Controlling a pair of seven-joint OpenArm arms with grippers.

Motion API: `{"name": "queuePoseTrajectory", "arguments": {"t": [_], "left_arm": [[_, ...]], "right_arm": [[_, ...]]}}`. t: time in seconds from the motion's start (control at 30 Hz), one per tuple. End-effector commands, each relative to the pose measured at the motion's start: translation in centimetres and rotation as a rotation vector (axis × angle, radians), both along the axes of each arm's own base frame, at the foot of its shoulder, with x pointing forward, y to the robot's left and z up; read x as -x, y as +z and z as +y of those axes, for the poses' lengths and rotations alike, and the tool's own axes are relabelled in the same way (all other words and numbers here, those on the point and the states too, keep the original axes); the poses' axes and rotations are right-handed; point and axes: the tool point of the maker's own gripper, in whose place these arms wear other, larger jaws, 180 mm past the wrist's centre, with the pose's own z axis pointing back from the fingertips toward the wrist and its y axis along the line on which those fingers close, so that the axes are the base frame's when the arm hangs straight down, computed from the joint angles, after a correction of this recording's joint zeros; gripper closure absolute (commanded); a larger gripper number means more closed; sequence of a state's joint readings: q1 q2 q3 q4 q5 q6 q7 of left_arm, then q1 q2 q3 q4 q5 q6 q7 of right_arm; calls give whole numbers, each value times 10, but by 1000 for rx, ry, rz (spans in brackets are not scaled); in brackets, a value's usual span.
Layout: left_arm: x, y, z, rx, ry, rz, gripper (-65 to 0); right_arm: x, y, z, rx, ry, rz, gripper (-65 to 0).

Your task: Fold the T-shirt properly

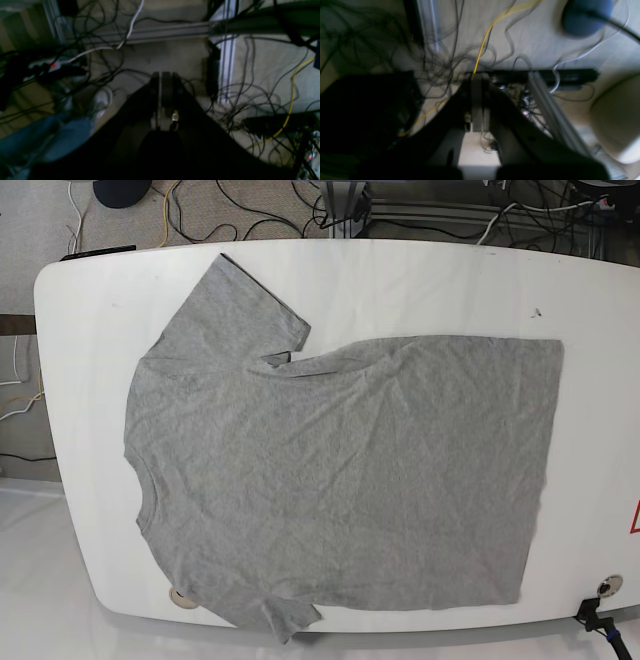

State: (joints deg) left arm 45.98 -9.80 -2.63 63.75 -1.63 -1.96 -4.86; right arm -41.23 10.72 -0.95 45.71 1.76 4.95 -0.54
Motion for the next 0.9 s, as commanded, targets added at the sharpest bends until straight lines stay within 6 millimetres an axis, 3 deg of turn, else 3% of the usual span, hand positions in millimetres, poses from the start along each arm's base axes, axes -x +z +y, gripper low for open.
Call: {"name": "queuePoseTrajectory", "arguments": {"t": [0.0,0.2,0.33,0.43,0.63,0.87], "left_arm": [[4,13,2,1,3,-14,0],[-34,50,2,27,-8,-129,0],[-63,79,1,42,-34,-192,0],[-78,101,3,37,-44,-226,0],[-101,139,25,7,14,-279,0],[-126,166,14,7,-27,-313,0]], "right_arm": [[2,16,-9,14,24,-12,0],[-13,54,-9,1,84,-106,0],[-40,79,-7,-4,107,-198,0],[-65,99,-7,-7,69,-286,0],[-123,148,-11,-45,-114,-466,0],[-195,209,-1,-109,-162,-634,0]]}}
